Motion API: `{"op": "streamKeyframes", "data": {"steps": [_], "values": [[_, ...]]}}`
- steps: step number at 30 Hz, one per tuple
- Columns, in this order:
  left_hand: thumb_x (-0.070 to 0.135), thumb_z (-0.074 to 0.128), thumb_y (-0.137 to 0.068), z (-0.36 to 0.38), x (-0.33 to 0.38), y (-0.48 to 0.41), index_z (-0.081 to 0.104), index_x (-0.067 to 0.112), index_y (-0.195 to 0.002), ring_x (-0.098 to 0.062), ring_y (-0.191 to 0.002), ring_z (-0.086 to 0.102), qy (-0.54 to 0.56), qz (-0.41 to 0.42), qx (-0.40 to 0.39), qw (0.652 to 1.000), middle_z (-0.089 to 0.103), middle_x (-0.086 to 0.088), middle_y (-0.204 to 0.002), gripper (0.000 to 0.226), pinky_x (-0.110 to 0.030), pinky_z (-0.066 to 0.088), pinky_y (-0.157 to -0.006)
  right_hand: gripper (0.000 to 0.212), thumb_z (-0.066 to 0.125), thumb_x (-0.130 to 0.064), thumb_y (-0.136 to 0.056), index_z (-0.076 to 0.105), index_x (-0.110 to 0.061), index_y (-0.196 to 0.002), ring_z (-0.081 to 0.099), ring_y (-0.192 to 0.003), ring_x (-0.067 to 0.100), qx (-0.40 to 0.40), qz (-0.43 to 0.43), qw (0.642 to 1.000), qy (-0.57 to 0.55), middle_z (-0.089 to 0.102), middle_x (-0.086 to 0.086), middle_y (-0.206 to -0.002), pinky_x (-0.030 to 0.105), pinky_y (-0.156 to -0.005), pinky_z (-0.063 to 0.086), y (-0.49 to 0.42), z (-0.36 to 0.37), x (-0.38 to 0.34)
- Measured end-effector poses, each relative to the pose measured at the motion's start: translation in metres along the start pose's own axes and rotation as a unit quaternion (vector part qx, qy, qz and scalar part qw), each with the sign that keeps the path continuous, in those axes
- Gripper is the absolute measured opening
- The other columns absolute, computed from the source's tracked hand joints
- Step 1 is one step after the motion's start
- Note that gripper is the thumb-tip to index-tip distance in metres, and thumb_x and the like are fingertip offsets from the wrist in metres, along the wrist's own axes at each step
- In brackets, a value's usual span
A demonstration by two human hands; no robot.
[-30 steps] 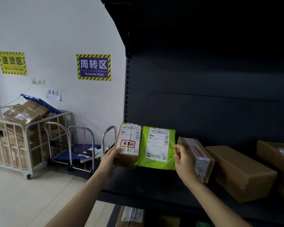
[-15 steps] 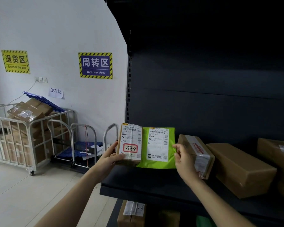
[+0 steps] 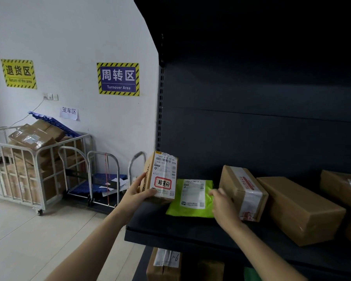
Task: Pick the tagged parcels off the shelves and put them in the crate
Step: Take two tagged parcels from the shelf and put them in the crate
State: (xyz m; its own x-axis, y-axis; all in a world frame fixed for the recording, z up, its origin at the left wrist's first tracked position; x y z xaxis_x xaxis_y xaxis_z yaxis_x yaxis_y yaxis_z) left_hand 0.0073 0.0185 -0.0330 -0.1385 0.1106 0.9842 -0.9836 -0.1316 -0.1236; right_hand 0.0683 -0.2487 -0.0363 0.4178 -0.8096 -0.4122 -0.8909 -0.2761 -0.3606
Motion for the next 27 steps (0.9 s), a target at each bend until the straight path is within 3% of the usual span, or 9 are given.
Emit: {"op": "streamKeyframes", "data": {"steps": [4, 7, 10, 18, 22, 27], "values": [[0.006, 0.068, -0.078, 0.002, -0.001, -0.001, 0.033, 0.028, -0.142, -0.027, -0.114, 0.059, -0.01, 0.006, 0.013, 1.0, 0.056, -0.015, -0.127, 0.076, -0.038, 0.05, -0.092, 0.033, 0.038, -0.003, -0.092, 0.048, -0.01, -0.123, 0.051, -0.098, 0.018, -0.047, 0.016, 0.997, 0.057, 0.044, 0.006, -0.119, 0.026, -0.08, 0.045, 0.003, 0.01, 0.004], [0.005, 0.066, -0.08, 0.004, 0.0, 0.001, 0.032, 0.025, -0.144, -0.028, -0.114, 0.059, -0.012, 0.013, 0.018, 1.0, 0.056, -0.016, -0.127, 0.075, -0.041, 0.049, -0.095, 0.037, 0.04, -0.011, -0.096, 0.039, -0.01, -0.133, 0.043, -0.121, 0.023, -0.042, 0.005, 0.994, 0.104, 0.033, 0.01, -0.14, 0.03, -0.094, 0.044, 0.005, 0.01, 0.002], [0.004, 0.065, -0.08, 0.007, 0.001, 0.003, 0.032, 0.023, -0.145, -0.03, -0.113, 0.06, -0.004, 0.021, 0.02, 1.0, 0.057, -0.018, -0.127, 0.076, -0.045, 0.047, -0.099, 0.047, 0.042, -0.025, -0.098, 0.032, -0.013, -0.142, 0.036, -0.132, 0.02, -0.009, -0.025, 0.993, 0.115, 0.028, 0.006, -0.148, 0.031, -0.101, 0.041, 0.01, 0.003, -0.004], [0.02, 0.069, -0.067, 0.021, 0.021, 0.002, 0.036, 0.027, -0.141, -0.028, -0.108, 0.062, 0.01, 0.047, 0.003, 0.999, 0.065, -0.012, -0.116, 0.082, -0.041, 0.049, -0.092, 0.06, 0.046, -0.037, -0.096, 0.023, -0.014, -0.146, 0.03, -0.137, 0.016, 0.033, -0.045, 0.994, 0.09, 0.027, 0.0, -0.151, 0.028, -0.106, 0.034, 0.03, -0.034, -0.008], [0.006, 0.063, -0.082, 0.044, 0.017, -0.003, 0.035, 0.022, -0.142, -0.023, -0.105, 0.063, 0.0, 0.057, -0.011, 0.998, 0.066, -0.012, -0.116, 0.068, -0.03, 0.05, -0.084, 0.06, 0.044, -0.039, -0.096, 0.024, -0.013, -0.146, 0.028, -0.137, 0.017, 0.047, -0.042, 0.991, 0.116, 0.028, 0.002, -0.151, 0.03, -0.108, 0.031, 0.039, -0.05, -0.003], [0.008, 0.063, -0.084, 0.073, 0.009, -0.008, 0.036, 0.02, -0.143, -0.026, -0.108, 0.063, -0.014, 0.047, -0.044, 0.998, 0.065, -0.013, -0.119, 0.066, -0.034, 0.05, -0.087, 0.055, 0.044, -0.038, -0.095, 0.032, -0.012, -0.142, 0.033, -0.135, 0.02, 0.112, -0.02, 0.984, 0.14, 0.035, 0.005, -0.147, 0.031, -0.105, 0.036, 0.042, -0.075, 0.013]]}}
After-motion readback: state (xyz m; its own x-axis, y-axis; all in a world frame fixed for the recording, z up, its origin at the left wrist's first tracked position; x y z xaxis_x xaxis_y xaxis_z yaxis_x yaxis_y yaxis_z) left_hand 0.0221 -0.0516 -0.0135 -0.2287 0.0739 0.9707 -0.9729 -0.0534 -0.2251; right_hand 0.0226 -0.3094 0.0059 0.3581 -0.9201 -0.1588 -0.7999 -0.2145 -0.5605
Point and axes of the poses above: each hand's wrist, its own y-axis away from the middle knuckle, its own z-axis out of the palm, x = y × z, the point moved 1 cm from there along -y, towards the middle knuckle
